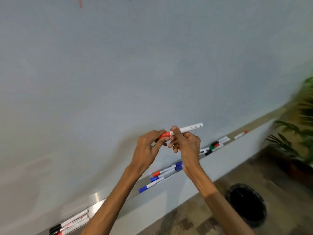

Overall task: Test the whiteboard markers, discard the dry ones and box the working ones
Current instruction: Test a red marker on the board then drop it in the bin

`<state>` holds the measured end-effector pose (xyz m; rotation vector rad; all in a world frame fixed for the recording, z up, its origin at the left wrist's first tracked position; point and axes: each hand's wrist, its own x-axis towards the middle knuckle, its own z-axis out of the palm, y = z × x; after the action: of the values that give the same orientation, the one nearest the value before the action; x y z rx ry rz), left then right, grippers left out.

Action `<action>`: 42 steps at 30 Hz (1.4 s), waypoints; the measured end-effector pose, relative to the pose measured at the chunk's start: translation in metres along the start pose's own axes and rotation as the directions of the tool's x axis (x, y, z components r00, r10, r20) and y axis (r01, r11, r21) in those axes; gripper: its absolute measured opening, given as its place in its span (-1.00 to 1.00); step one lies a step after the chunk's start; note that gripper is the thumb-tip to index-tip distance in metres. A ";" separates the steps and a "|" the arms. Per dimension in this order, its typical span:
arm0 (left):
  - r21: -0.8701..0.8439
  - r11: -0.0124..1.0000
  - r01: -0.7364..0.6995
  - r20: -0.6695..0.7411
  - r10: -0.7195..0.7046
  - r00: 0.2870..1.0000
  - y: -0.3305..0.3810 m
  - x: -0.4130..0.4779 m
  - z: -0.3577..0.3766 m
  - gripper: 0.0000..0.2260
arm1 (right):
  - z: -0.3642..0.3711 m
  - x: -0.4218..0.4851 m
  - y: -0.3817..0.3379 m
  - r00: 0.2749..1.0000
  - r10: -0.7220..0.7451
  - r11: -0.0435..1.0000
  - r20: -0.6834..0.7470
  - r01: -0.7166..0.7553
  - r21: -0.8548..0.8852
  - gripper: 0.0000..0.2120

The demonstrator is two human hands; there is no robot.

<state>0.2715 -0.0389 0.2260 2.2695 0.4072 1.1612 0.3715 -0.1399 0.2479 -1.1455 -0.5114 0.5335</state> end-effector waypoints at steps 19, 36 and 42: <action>-0.112 0.980 0.165 0.393 -0.108 0.913 0.000 -0.006 0.160 -0.78 | -0.180 0.024 0.022 0.900 0.266 0.937 -0.346 -0.325 -0.125 -0.75; -0.025 0.971 0.238 0.532 -0.189 0.825 0.037 0.027 0.375 -0.78 | -0.389 0.096 0.033 0.811 0.312 0.926 -0.494 -0.376 -0.032 -0.78; 0.035 0.996 0.080 0.457 -0.087 0.885 0.044 0.018 0.458 -0.78 | -0.451 0.118 0.047 0.693 0.364 0.918 -0.623 -0.378 0.115 -0.84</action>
<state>0.6560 -0.2191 0.0468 2.4162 0.3197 0.5459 0.7390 -0.3682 0.0685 -1.3744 0.3237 0.4455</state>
